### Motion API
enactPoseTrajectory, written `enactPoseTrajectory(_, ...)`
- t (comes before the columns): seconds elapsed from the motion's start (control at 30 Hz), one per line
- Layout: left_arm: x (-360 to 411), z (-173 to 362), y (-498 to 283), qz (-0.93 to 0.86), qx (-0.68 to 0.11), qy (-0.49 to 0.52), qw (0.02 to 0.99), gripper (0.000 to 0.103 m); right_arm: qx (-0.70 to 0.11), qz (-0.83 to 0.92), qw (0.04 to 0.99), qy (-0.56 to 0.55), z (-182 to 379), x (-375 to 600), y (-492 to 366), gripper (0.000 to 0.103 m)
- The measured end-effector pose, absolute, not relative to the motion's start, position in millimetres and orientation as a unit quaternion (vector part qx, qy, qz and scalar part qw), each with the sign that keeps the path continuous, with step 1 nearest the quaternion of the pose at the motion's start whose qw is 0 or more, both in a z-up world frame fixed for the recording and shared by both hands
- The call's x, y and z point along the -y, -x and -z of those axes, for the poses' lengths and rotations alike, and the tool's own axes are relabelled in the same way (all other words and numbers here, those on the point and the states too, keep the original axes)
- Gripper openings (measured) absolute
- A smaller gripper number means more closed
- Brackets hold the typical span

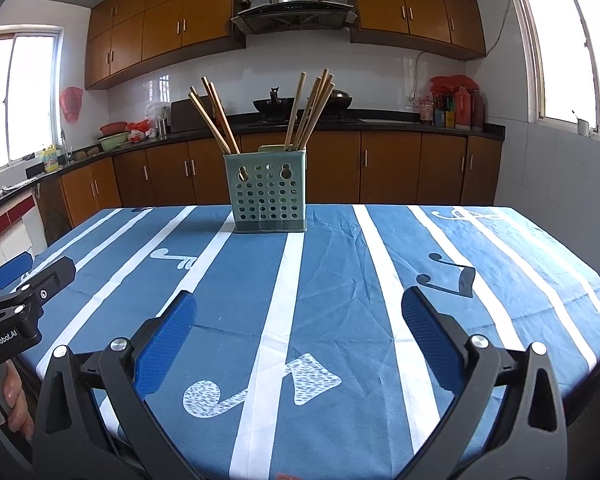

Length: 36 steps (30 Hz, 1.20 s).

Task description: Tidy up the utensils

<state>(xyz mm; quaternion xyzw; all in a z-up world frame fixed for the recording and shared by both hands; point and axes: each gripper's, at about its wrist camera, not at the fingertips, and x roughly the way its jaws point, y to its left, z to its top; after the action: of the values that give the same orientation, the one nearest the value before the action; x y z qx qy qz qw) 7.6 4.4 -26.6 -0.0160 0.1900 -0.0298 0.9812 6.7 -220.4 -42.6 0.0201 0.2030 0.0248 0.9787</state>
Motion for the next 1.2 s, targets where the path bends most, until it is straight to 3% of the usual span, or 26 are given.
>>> enactPoseTrajectory(1.2,-3.6,27.8,-9.1,0.031,-0.194,0.016,0.980,0.099,-0.209,-0.023,0.977,-0.025,45.9,219.9,-8.5,0.101)
